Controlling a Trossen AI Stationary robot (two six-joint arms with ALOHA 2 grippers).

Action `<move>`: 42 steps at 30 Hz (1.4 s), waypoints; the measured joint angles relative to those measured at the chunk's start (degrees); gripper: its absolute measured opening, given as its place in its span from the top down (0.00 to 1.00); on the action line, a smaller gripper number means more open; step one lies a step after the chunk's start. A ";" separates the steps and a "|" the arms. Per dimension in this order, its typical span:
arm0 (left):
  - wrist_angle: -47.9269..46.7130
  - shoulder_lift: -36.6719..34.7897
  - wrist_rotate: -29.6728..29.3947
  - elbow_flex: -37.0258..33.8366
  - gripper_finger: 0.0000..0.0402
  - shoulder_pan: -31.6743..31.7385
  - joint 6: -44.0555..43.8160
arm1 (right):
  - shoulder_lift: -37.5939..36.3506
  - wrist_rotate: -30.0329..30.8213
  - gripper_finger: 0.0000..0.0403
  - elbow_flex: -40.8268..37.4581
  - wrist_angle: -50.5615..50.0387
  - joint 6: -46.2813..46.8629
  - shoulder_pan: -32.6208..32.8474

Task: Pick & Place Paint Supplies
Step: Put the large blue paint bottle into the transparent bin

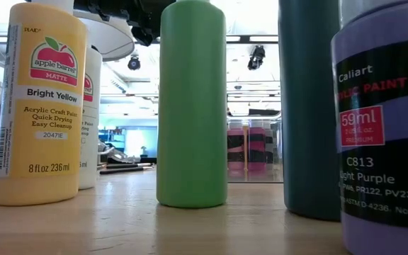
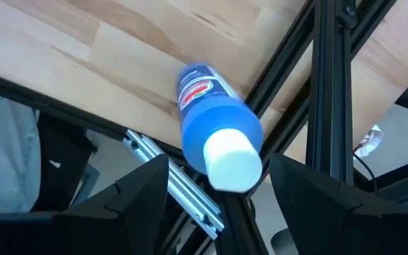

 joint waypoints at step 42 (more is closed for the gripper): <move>-0.02 0.00 0.63 0.00 0.35 -0.10 -0.26 | -0.13 -2.71 0.68 -4.94 5.36 -3.11 0.51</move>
